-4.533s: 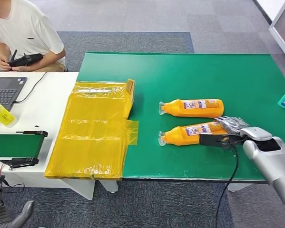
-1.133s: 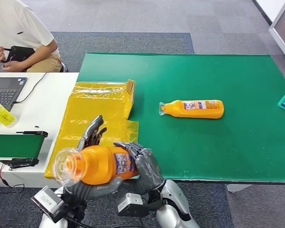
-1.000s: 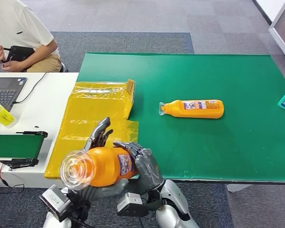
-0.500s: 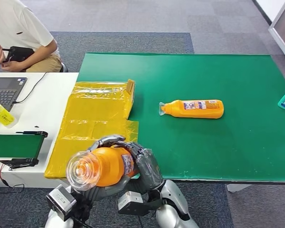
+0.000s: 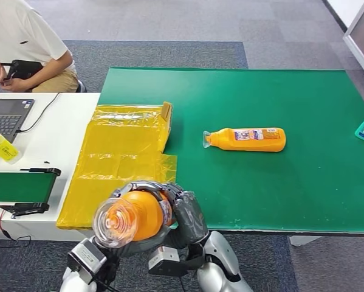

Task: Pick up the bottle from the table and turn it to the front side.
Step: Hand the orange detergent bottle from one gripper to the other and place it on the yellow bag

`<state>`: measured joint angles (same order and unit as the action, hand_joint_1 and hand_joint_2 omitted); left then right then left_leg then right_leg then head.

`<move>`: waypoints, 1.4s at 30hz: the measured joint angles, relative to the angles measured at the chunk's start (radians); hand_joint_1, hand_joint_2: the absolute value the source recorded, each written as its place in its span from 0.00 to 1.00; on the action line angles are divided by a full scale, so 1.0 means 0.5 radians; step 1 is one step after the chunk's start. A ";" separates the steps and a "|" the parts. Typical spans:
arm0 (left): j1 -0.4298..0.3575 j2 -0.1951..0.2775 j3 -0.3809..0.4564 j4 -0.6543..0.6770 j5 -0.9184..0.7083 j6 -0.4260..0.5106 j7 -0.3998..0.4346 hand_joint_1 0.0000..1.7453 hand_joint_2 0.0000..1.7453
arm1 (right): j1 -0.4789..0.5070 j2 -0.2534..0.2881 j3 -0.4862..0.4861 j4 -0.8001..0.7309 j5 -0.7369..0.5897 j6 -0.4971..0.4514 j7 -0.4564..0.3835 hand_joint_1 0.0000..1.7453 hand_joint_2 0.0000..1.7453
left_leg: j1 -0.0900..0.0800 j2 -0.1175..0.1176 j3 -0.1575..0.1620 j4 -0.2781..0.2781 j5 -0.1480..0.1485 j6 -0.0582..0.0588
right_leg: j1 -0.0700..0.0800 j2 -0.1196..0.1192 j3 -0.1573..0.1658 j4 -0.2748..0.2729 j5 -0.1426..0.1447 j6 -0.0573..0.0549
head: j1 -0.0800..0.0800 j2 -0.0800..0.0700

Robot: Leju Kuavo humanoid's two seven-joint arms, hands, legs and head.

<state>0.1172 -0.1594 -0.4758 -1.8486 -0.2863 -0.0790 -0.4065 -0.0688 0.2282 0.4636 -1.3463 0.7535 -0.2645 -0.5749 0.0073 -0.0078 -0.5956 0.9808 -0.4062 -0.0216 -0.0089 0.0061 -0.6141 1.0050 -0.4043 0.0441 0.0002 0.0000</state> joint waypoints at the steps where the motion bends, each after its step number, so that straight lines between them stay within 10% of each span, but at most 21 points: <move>1: 0.002 0.000 -0.002 0.000 -0.007 0.014 0.001 1.00 1.00 | -0.004 0.002 -0.001 0.012 0.002 -0.003 0.000 0.99 1.00 | 0.000 0.000 0.000 0.000 0.000 0.000 | 0.000 0.000 0.000 0.000 0.000 0.000 | 0.000 0.000; 5: 0.016 -0.002 -0.007 -0.001 -0.103 0.111 -0.009 1.00 1.00 | -0.024 0.009 -0.002 0.051 0.015 -0.004 0.014 0.04 1.00 | 0.000 0.000 0.000 0.000 0.000 0.000 | 0.000 0.000 0.000 0.000 0.000 0.000 | 0.000 0.000; 6: 0.021 -0.005 -0.009 -0.006 -0.162 0.157 -0.018 1.00 1.00 | -0.029 0.009 -0.001 0.056 0.028 -0.004 0.030 0.00 1.00 | 0.000 0.000 0.000 0.000 0.000 0.000 | 0.000 0.000 0.000 0.000 0.000 0.000 | 0.000 0.000; 17: 0.097 -0.033 -0.032 -0.347 -0.956 0.618 -0.071 1.00 1.00 | 0.013 0.009 -0.084 0.086 0.107 0.040 0.215 0.00 1.00 | 0.000 0.001 -0.001 0.000 0.000 0.000 | 0.000 0.001 -0.001 0.000 0.000 0.000 | 0.000 0.000; 27: 0.115 0.009 -0.060 -0.447 -1.633 0.936 0.285 1.00 1.00 | 0.098 0.008 -0.192 0.085 0.134 0.059 0.240 0.00 1.00 | 0.000 0.001 -0.001 0.000 0.000 0.000 | 0.000 0.001 -0.001 0.000 0.000 0.000 | 0.000 0.000; 42: -0.211 0.118 0.487 -0.022 -2.151 0.570 0.739 1.00 1.00 | 0.123 0.008 -0.278 -0.041 0.042 0.198 0.078 0.00 1.00 | 0.000 0.001 0.000 0.000 0.005 -0.004 | 0.001 0.001 -0.002 0.001 0.004 -0.004 | 0.000 0.000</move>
<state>0.0116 -0.1002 -0.2325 -1.8596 -1.3620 0.2060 -0.0372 -0.0071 0.2323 0.3245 -1.3667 0.7746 -0.1656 -0.5361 0.0075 -0.0074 -0.5958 0.9808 -0.4037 -0.0235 -0.0083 0.0065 -0.6150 1.0055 -0.4023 0.0421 0.0001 0.0000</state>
